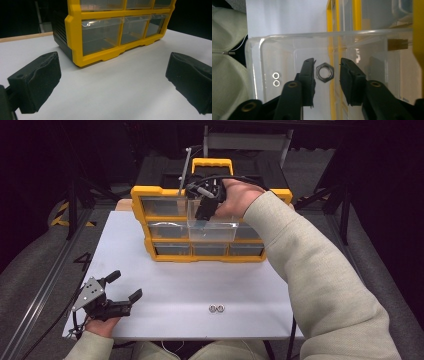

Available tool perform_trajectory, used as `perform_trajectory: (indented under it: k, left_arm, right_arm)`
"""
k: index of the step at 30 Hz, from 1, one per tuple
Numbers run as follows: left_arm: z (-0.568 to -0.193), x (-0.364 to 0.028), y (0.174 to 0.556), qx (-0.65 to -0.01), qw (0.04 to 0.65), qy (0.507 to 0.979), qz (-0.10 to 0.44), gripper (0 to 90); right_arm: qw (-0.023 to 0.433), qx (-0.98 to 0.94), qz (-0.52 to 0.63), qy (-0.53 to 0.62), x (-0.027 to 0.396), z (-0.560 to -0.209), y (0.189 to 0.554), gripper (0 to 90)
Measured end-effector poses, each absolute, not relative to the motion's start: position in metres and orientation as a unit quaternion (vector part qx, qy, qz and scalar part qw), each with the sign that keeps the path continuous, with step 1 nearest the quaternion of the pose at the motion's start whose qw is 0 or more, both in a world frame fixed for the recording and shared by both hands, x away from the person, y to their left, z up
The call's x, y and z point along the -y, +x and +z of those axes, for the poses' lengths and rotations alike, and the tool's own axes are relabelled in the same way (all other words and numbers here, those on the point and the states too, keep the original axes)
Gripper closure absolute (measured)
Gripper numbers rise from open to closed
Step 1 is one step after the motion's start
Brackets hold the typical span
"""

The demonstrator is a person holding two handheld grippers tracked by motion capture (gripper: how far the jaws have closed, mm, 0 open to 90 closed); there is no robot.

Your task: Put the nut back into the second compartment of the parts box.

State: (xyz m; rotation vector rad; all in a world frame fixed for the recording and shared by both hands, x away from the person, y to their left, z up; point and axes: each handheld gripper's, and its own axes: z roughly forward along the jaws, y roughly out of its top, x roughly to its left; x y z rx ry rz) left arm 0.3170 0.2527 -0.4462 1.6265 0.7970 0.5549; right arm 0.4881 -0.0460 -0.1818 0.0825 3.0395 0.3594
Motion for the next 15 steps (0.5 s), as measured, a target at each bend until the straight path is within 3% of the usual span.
perform_trajectory:
  k: [8,15]
  left_arm:
    - [-0.446,-0.253,0.317,-0.342,0.584,0.697,0.237,0.7]
    - [-0.447,-0.251,0.318,-0.344,0.587,0.694,0.236,0.7]
  right_arm:
    - [0.049,-0.99,0.131,0.034,0.054,-0.172,0.484,61.6]
    - [0.079,-0.984,0.15,0.05,0.081,-0.147,0.472,50.4]
